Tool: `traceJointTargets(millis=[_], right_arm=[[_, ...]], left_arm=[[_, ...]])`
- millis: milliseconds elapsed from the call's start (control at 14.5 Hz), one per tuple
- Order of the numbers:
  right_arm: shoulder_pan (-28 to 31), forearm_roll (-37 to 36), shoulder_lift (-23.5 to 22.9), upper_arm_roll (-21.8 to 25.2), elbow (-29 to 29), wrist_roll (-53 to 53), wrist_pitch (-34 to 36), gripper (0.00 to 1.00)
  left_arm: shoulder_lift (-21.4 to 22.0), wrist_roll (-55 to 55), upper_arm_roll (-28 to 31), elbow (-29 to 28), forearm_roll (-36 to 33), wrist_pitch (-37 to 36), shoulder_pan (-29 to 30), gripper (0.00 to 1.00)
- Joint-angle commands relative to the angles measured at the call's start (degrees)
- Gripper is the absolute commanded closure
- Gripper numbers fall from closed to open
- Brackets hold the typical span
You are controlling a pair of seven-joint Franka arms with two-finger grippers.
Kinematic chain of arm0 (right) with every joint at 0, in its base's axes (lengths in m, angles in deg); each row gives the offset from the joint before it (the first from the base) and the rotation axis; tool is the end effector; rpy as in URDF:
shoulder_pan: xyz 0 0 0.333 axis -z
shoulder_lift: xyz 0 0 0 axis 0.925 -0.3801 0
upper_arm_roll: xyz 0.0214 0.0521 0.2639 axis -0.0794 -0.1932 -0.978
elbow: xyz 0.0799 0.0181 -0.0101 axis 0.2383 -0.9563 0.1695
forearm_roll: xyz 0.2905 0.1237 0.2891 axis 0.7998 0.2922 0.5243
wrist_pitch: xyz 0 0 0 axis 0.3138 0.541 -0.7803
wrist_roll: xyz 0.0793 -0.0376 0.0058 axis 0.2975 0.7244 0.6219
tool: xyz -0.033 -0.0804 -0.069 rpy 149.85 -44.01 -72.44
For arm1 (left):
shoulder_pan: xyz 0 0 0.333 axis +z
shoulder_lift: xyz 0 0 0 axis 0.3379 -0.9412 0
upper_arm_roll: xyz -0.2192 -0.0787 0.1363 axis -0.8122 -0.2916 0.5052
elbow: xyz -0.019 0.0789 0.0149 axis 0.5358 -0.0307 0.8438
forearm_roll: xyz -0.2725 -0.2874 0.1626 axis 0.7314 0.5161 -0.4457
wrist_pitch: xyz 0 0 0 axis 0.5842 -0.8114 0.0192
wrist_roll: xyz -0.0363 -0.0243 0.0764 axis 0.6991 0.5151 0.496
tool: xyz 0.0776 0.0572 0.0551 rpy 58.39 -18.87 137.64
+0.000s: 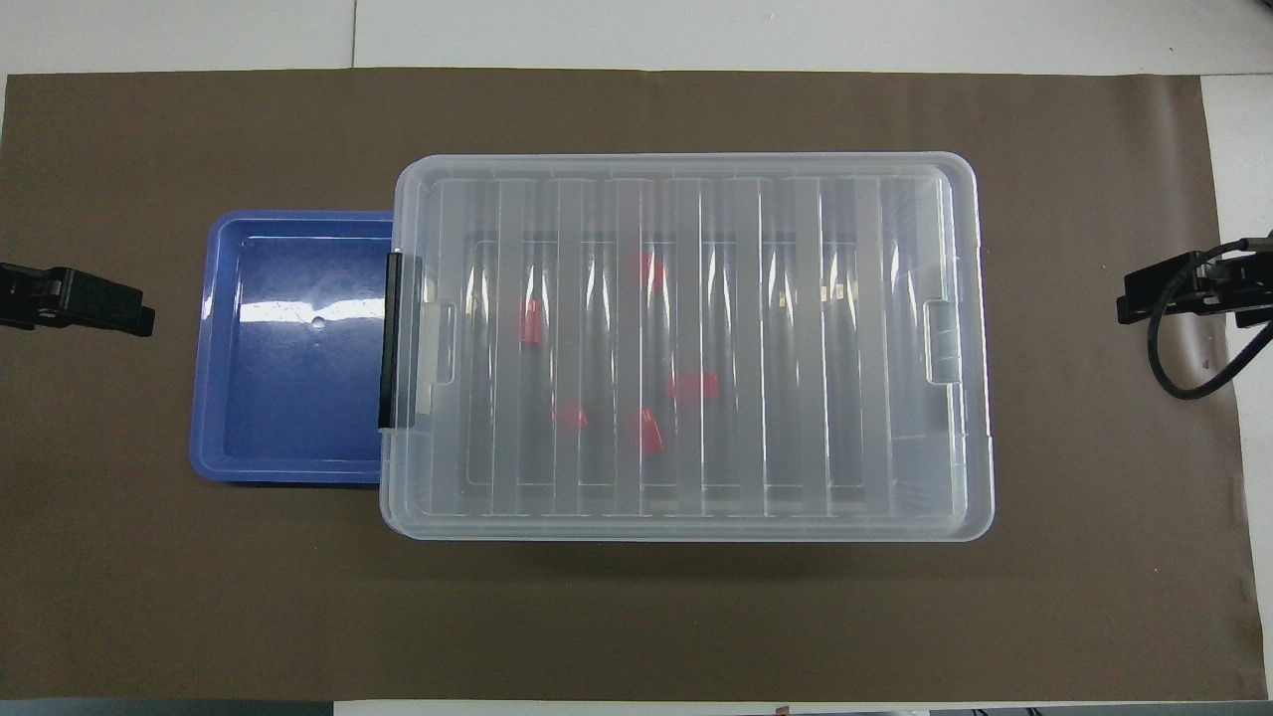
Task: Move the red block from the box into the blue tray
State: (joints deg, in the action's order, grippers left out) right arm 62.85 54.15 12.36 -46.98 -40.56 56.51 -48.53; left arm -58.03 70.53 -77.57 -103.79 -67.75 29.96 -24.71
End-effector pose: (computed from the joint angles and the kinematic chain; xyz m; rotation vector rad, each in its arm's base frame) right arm 0.5833 -0.0269 0.5624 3.1267 -0.0997 -0.0917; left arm 0.5741 -0.0497 0.5880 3.1066 -0.2279 -0.0511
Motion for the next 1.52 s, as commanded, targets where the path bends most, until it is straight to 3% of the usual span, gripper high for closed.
traceJointTargets(millis=[0,621,966,1448], right_arm=[[0.33,0.05,0.4,-0.18,-0.09,1.08,-0.14,0.0],[0.33,0.84,-0.39,-0.53,-0.35,0.38,-2.86,0.0],[0.41,1.9,-3.81,-6.67,-3.16,-8.04,-10.58,0.0],[0.5,1.9,-3.47,-8.44,-13.88,-9.74,-21.14,0.0]], left_arm=[[0.83,0.37,0.3,-1.04,0.34,-0.22,-0.04,0.0],[0.83,0.37,0.3,-1.04,0.34,-0.22,-0.04,0.0],[0.83,0.37,0.3,-1.04,0.34,-0.22,-0.04,0.0],[0.83,0.37,0.3,-1.04,0.34,-0.22,-0.04,0.0]])
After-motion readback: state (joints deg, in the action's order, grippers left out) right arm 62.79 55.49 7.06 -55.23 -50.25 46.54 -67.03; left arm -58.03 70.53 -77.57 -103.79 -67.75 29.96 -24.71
